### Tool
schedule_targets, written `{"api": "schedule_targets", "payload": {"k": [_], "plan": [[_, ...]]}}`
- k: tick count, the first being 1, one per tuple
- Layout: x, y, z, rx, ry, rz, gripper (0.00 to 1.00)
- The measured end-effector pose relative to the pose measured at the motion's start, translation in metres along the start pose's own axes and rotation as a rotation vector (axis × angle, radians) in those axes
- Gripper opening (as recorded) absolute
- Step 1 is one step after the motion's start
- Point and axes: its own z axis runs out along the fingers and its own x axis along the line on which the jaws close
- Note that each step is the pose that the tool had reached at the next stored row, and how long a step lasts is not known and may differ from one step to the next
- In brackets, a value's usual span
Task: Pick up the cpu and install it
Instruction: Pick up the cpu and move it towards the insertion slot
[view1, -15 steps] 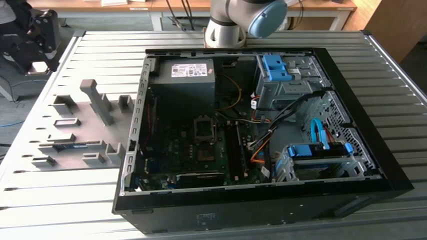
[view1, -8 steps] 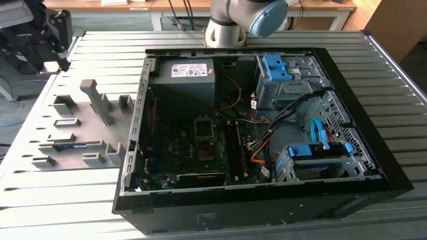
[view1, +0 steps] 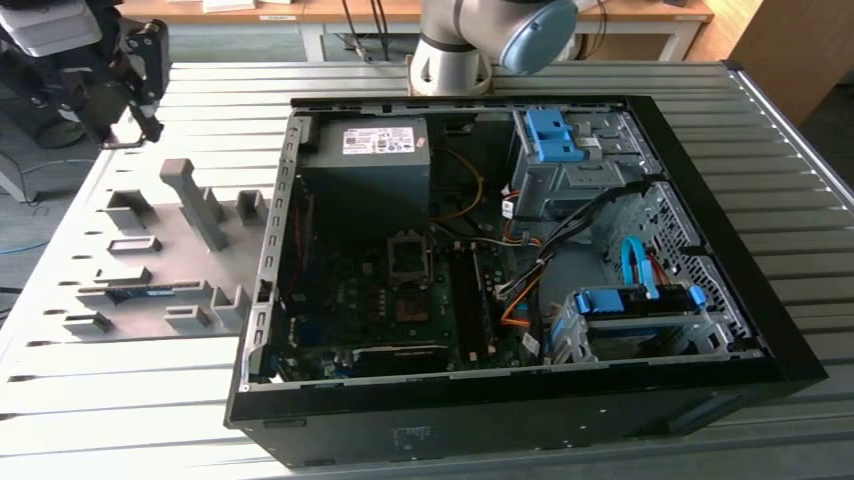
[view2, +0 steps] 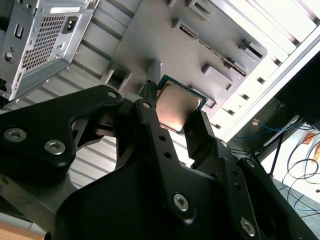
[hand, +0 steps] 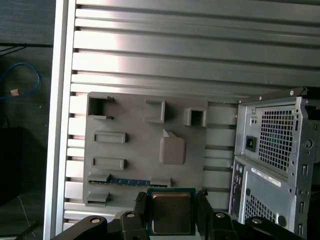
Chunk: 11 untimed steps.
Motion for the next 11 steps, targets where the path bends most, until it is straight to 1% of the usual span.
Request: {"api": "schedule_targets", "payload": {"k": [11], "plan": [[-0.0268, -0.0015, 0.0002, 0.0, 0.0013, 0.0, 0.47]]}}
